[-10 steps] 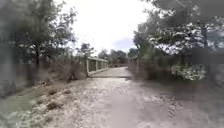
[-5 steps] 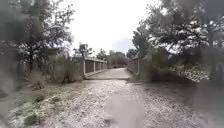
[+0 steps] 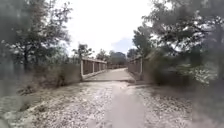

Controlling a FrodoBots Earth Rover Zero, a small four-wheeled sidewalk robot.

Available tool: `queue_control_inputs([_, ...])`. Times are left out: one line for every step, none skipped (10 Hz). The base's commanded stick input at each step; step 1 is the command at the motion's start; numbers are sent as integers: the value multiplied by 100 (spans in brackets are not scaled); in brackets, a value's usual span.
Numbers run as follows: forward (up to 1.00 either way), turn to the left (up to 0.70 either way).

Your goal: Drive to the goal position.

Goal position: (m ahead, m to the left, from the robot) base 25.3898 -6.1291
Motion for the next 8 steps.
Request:
queue_control_inputs([70, 0])
queue_control_inputs([70, 0])
queue_control_inputs([70, 0])
queue_control_inputs([70, 0])
queue_control_inputs([70, 0])
queue_control_inputs([70, 0])
queue_control_inputs([70, 0])
queue_control_inputs([70, 0])
